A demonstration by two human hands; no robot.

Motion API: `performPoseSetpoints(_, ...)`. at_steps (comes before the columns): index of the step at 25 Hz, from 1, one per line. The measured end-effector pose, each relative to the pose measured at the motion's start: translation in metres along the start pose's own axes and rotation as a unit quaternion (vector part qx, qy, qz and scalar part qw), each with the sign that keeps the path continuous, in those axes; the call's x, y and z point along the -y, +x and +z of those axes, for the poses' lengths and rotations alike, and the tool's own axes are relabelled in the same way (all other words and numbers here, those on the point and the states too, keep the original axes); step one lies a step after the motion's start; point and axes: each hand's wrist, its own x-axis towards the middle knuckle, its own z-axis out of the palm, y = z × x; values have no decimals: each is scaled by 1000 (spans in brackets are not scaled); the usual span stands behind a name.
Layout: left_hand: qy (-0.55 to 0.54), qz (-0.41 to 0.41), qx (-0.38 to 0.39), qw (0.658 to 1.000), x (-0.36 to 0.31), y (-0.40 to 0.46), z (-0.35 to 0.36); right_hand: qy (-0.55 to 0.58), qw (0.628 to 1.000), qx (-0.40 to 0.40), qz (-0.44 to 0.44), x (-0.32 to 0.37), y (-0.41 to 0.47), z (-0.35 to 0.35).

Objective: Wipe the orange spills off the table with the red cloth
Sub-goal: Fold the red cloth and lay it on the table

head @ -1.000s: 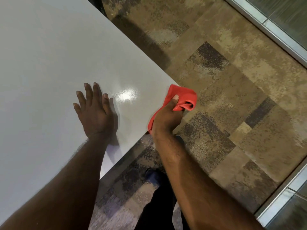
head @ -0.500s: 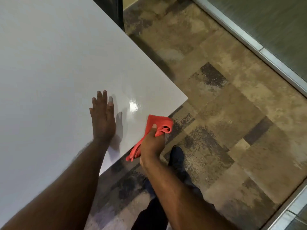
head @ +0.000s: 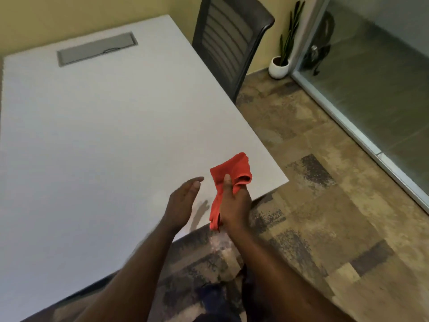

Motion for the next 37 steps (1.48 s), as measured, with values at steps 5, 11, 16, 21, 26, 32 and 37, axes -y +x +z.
performPoseSetpoints(5, -171, 18, -32, 985, -64, -26, -40, -97, 978, 131, -132, 44, -21, 18)
performPoseSetpoints(11, -189, 38, -62, 979, -116, -38, -87, -293, 859, 177, -381, 77, -18, 29)
performPoseSetpoints(16, -169, 36, -131, 976, -134, -33, -99, -423, 735, 179, -499, 116, -10, 31)
performPoseSetpoints(21, -306, 51, -143, 940, -146, -17, -114, -240, 858, 268, -368, 152, 20, 11)
performPoseSetpoints(26, -371, 62, -164, 912, -151, -3, -110, -65, 893, 444, 14, 167, 74, -6)
performPoseSetpoints(32, -289, 37, -301, 908, -124, -12, -101, -34, 910, 377, -172, 158, 87, 15)
performPoseSetpoints(37, -133, -17, -465, 875, -94, -34, -106, -113, 885, 317, -321, 140, 59, 54)
